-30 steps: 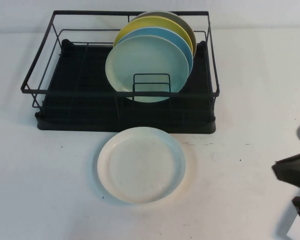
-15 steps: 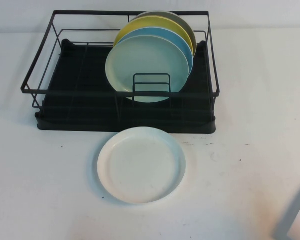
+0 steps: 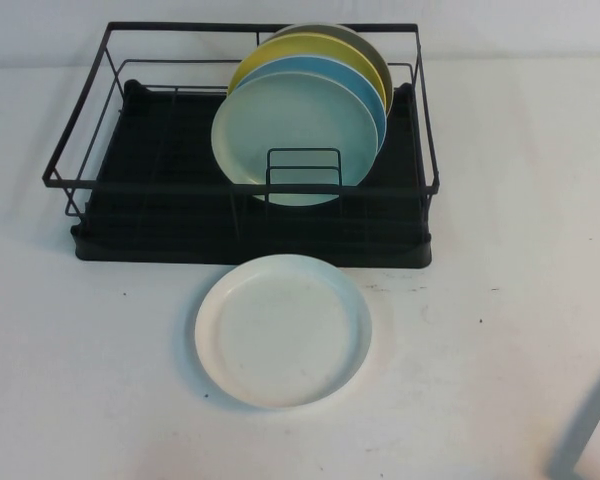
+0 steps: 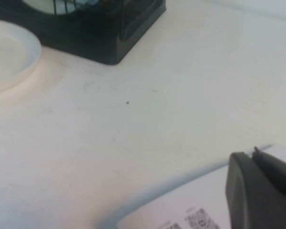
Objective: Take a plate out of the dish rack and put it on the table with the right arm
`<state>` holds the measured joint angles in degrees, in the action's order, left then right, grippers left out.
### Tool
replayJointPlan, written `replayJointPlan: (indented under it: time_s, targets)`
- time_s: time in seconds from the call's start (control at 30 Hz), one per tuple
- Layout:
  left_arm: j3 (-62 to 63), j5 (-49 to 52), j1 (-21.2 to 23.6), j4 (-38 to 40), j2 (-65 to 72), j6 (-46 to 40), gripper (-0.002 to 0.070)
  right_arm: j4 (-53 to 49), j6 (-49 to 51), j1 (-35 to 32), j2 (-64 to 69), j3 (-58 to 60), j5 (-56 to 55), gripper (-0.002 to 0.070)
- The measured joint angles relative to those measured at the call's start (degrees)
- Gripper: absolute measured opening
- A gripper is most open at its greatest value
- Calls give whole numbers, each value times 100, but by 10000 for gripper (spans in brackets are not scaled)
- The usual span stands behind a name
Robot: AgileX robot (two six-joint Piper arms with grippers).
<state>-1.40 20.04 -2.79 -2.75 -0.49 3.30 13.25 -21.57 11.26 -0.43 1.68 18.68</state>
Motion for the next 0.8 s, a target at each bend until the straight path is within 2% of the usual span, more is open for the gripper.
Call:
replayJointPlan:
  time_s: [0.8]
  targets:
    - [0, 0, 0, -9, 0, 0, -4, 120, 0, -30, 0, 0, 211, -18]
